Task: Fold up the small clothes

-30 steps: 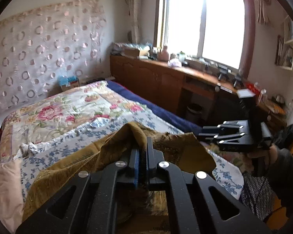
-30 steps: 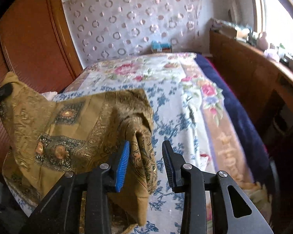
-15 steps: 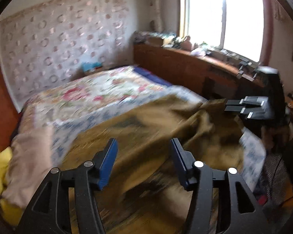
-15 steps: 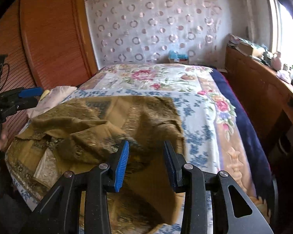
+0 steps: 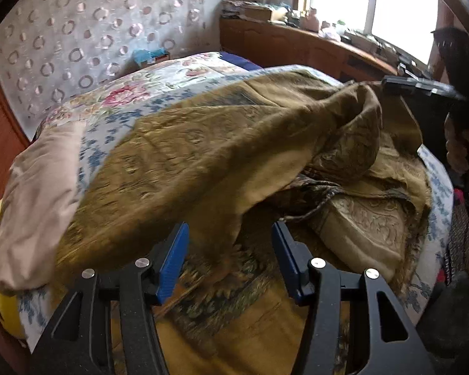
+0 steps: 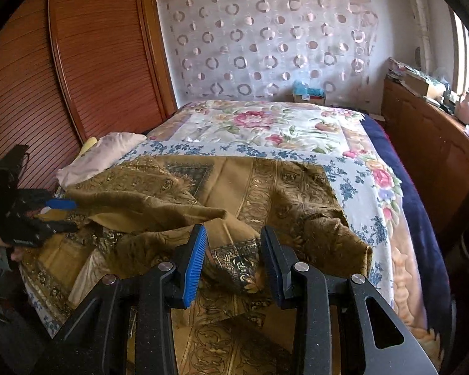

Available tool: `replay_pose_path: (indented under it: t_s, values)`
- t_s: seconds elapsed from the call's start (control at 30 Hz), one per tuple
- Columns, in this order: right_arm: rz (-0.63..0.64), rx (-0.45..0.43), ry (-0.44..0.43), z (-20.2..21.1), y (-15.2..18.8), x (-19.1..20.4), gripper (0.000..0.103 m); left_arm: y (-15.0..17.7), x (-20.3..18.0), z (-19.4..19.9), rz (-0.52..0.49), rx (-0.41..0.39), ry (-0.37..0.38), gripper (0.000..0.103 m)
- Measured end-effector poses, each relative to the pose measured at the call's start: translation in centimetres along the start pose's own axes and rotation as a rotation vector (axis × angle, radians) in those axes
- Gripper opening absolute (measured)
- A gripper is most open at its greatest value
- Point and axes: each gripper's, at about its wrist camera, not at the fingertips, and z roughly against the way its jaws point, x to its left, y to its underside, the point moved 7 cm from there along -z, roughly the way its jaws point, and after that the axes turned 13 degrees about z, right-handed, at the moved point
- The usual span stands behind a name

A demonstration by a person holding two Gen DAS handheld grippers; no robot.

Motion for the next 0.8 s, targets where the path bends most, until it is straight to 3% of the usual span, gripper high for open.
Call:
replay_pose_path:
  t_s: [0.03,0.07,0.1,0.17,0.33,0.57,0.63,0.8]
  values:
    - [0.0,-0.001,0.004,0.1,0.1,-0.3,0.037,-0.1,-0.1,-0.4,-0.016,-0.002,-0.022,0.051]
    - [-0.001,-0.001,0.007,0.2,0.2,-0.6,0.037,-0.2,-0.2,-0.8,-0.035,-0.004,-0.057,0.039]
    - [-0.002,-0.001,0.009,0.5,0.4,-0.7,0.037,-0.4,-0.2,-1.0,-0.051,-0.006,-0.091,0.02]
    - [-0.004,0.003,0.008,0.7,0.9,-0.9,0.037,-0.7,-0.1,-1.0,-0.061,-0.005,-0.1,0.005]
    - [-0.007,0.017,-0.012,0.0,1.6,-0.7,0.037,-4.3,-0.5,1.9,-0.054,-0.099,-0.106,0.003]
    - [0.018,0.016,-0.072,-1.1,1.7,-0.3,0.038,-12.4,-2.6,5.5,-0.076,-0.221,-0.116,0.003]
    - [0.038,0.034,-0.064,-1.9,1.9,-0.8,0.047,-13.8,-2.7,5.9,-0.073,-0.246,-0.121,0.003]
    - [0.069,0.119,-0.061,-4.6,2.6,-2.2,0.049,-17.1,-2.6,5.3,-0.033,-0.27,-0.118,0.003]
